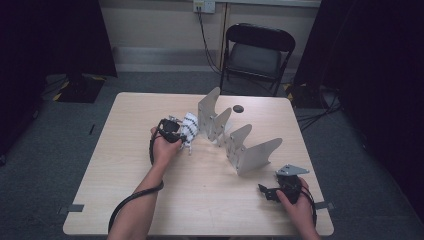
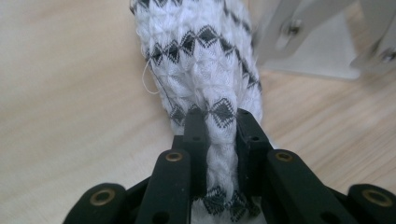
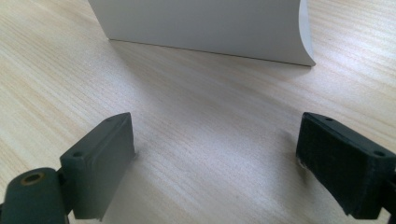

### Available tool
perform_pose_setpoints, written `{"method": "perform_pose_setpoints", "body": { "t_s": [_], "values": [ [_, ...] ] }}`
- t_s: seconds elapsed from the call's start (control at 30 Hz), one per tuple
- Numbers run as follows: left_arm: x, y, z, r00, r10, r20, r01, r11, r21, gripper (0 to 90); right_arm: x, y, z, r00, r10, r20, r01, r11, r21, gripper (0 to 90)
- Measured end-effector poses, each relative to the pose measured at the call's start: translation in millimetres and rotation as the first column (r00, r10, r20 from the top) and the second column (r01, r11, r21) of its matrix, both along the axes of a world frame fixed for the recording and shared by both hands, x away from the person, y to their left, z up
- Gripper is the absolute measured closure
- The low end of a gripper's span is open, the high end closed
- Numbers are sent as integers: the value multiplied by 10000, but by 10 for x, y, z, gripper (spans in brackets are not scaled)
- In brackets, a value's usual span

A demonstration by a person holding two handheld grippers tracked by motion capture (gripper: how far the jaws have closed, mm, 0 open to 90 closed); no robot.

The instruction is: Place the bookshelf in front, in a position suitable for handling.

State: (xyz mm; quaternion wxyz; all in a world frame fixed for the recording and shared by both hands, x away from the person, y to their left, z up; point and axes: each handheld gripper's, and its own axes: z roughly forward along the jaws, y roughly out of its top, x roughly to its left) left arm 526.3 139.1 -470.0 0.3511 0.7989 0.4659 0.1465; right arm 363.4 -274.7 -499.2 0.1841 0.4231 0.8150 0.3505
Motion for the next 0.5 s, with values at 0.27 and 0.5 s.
{"method": "perform_pose_setpoints", "body": {
  "t_s": [0.27,0.5],
  "values": [
    [135,-20,673,9907,-106,1359,175,9986,-500,778,-5,1,0,10000,-27,6,27,10000,1,106],
    [338,-191,1196,9674,-1280,2186,1253,9918,262,774,-13,2,-1,10000,-46,24,46,10000,11,106]
  ]
}}
